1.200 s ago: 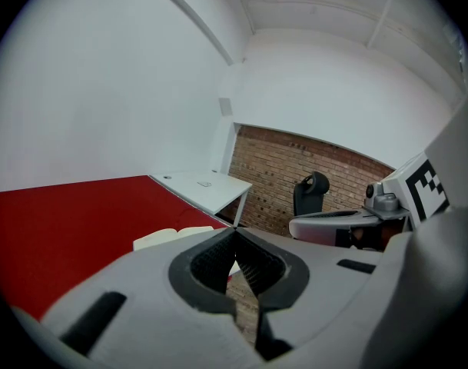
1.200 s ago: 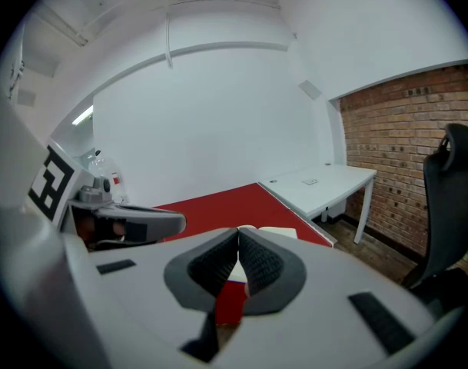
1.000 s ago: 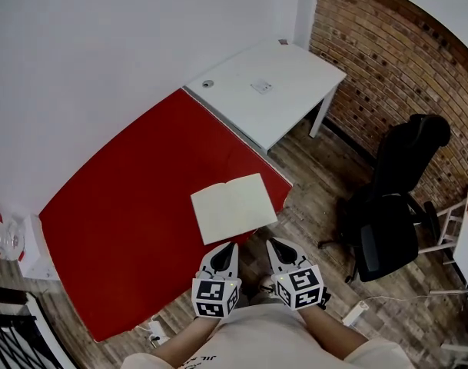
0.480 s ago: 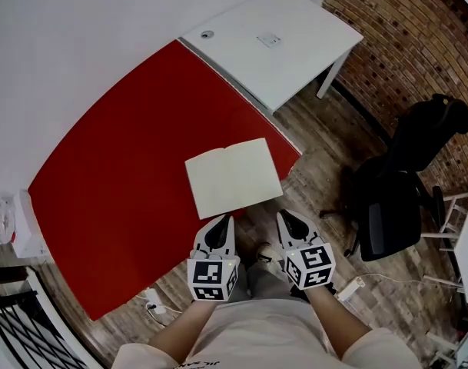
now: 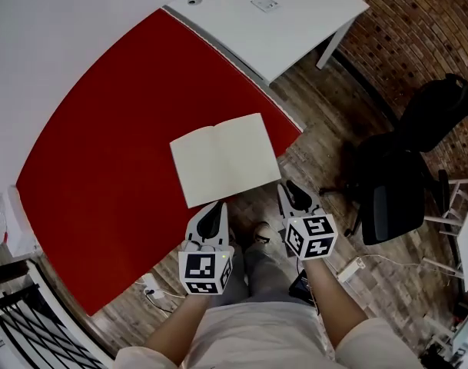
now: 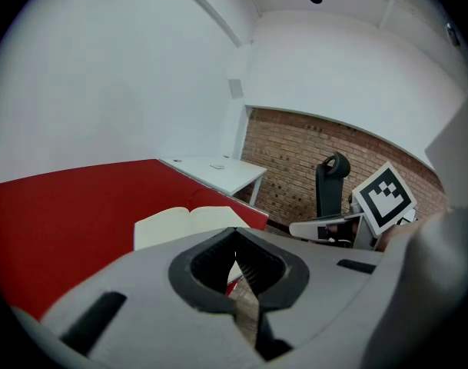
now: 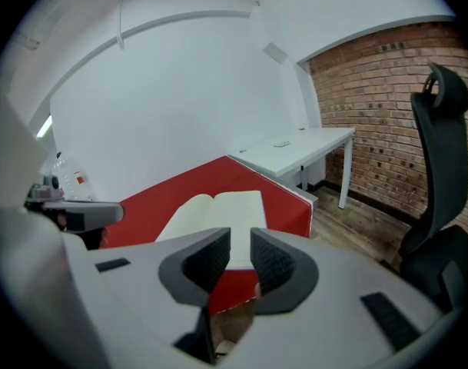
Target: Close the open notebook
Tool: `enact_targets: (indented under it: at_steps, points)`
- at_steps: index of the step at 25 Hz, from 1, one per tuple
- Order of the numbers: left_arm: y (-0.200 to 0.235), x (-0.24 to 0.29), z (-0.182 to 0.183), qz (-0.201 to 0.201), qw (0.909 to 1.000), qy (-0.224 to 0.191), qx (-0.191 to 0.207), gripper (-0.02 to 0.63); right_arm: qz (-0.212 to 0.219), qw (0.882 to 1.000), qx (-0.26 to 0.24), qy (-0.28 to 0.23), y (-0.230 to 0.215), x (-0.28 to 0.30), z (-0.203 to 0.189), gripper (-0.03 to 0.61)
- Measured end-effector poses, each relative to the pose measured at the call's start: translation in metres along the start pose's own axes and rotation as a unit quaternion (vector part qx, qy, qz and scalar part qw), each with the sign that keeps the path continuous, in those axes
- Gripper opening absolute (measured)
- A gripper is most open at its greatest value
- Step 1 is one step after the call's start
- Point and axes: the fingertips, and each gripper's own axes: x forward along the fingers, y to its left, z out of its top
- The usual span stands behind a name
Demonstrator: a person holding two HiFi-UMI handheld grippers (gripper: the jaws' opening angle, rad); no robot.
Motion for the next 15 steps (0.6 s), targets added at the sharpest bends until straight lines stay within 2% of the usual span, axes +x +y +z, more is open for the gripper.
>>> enact_targets:
  at_steps: [4, 15]
  points:
    - [0.004, 0.009, -0.007, 0.005, 1.0, 0.006, -0.003, 0.006, -0.002, 0.999, 0.029, 0.013, -0.019, 0.02, -0.015, 0.072]
    - [0.011, 0.021, -0.023, 0.006, 0.9996, 0.026, -0.009, 0.006, 0.034, 0.991, 0.117, 0.056, -0.038, 0.062, -0.05, 0.129]
